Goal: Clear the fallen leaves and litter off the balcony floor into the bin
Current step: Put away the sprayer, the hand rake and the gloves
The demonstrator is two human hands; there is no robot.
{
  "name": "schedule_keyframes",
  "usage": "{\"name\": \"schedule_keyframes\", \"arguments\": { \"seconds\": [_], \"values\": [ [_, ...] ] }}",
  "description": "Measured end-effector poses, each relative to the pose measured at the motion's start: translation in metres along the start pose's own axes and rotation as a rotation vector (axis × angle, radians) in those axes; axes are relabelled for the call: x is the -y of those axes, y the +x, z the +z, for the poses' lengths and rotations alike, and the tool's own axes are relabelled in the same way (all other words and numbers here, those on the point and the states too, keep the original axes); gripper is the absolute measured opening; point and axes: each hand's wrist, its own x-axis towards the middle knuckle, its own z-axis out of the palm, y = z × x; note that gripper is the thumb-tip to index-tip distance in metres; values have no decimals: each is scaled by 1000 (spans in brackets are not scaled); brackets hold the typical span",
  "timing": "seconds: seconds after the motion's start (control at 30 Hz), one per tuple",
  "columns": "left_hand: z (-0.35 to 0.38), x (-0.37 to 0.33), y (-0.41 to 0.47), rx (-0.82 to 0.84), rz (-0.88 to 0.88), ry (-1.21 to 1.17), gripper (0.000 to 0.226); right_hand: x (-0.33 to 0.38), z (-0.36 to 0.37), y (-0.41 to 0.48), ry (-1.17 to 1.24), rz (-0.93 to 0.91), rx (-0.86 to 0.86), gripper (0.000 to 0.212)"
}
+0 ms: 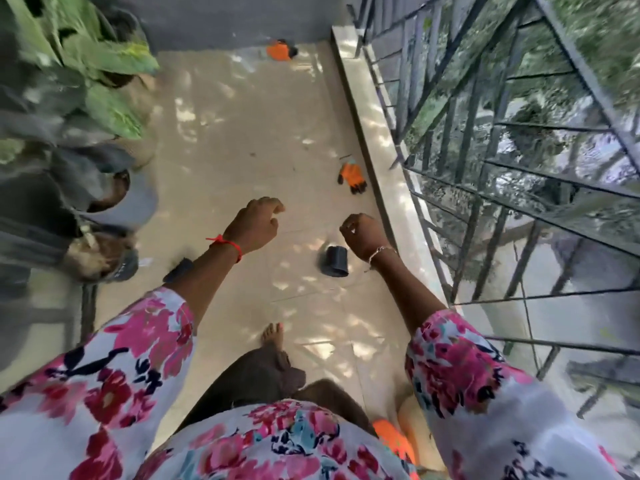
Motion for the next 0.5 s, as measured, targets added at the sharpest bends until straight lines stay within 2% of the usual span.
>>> {"name": "schedule_keyframes", "arguments": {
  "seconds": [0.13,0.27,0.5],
  "values": [
    [-19,14,50,2,11,-28,36,26,4,45,-5,37,-13,27],
    [-22,20,90,74,2,27,52,36,5,80,6,48,9,27],
    [-20,30,195,156,18,57,56,17,0,169,23,140,24,20]
  ]
}}
